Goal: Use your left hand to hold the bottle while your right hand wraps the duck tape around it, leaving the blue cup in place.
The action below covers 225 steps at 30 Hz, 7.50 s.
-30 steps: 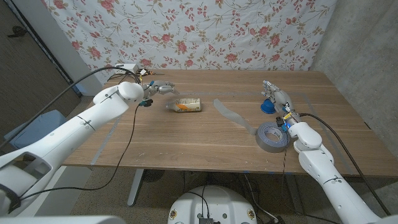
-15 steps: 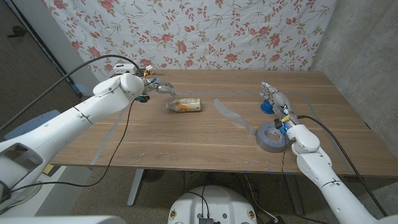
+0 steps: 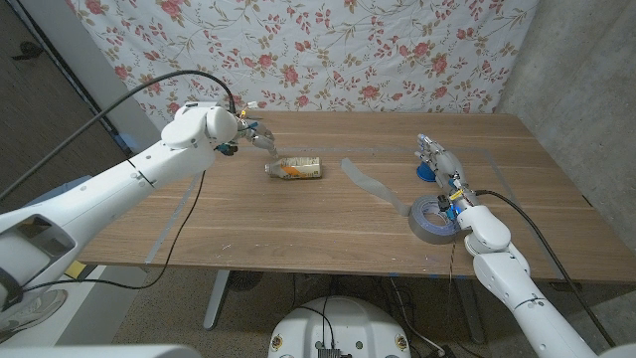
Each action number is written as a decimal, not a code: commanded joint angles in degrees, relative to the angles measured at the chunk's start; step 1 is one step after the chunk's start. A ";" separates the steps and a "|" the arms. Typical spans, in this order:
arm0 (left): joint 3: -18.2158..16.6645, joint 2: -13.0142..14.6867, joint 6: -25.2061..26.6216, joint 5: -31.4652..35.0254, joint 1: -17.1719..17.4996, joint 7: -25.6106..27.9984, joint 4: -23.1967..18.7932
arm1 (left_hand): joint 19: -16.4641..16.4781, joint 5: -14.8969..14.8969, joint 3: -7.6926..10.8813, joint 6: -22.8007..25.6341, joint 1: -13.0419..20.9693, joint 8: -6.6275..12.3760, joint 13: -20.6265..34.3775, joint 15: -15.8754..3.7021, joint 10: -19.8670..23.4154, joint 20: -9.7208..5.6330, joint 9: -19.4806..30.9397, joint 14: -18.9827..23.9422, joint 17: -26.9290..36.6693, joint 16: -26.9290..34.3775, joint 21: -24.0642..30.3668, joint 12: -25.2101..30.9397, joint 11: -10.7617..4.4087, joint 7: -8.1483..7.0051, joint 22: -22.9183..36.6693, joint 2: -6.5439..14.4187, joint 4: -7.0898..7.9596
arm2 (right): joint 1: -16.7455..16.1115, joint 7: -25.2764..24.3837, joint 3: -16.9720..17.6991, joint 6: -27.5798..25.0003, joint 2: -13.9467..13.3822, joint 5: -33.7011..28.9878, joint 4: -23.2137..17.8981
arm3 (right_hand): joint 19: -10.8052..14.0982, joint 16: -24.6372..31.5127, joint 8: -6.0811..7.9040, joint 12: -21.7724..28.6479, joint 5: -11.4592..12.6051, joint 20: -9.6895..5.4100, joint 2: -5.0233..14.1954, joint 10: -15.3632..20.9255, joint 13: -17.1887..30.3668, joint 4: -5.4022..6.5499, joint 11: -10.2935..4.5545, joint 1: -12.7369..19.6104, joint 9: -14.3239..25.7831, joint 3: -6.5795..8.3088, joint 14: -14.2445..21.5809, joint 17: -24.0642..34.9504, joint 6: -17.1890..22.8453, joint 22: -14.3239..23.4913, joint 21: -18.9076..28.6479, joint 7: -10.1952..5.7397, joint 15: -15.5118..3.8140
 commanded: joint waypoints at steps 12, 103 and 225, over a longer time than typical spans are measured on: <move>2.70 -7.20 -9.58 24.08 -1.95 -13.77 4.03 | 0.53 0.88 -0.65 3.64 3.31 1.18 0.27 0.94 0.97 0.69 0.32 -0.57 0.19 -0.25 -0.85 -0.25 -0.08 -2.42 0.11 -0.72 -0.17 | -2.03 -1.24 -0.13 1.94 0.27 0.72 -0.29 | 0.75 0.39 0.18 0.26 0.25 0.09 0.27 0.90 0.11 0.23 0.35 -0.55 0.09 -0.39 0.50 0.19 0.76 0.22 -0.36 -0.01 0.51; -0.73 -16.00 -11.35 28.23 7.93 5.79 12.53 | 12.98 0.62 4.07 32.63 16.19 16.91 3.64 -6.24 25.57 -1.23 11.60 21.76 3.33 5.48 2.01 4.93 -4.42 5.10 1.51 12.28 12.15 | -0.97 -3.37 1.43 -2.35 -2.15 -2.21 -3.20 | 2.72 0.83 0.10 0.16 0.31 1.22 0.44 1.86 0.19 0.24 0.68 -1.58 0.10 -0.43 3.77 0.17 1.29 0.28 -1.56 -0.31 1.61; -1.52 -15.02 -16.67 13.47 3.88 13.89 10.98 | 9.72 2.97 10.54 25.80 18.63 38.17 27.86 -4.47 28.01 1.07 40.46 30.77 23.39 13.21 22.71 25.95 -1.59 9.70 8.67 12.55 18.43 | -7.88 17.35 -16.15 -91.10 -27.47 -60.22 -51.35 | 3.91 -0.04 0.24 -0.47 0.67 4.28 -4.39 0.38 0.44 -3.31 -0.05 5.90 0.37 0.28 3.63 0.07 1.61 0.27 -4.54 0.52 1.02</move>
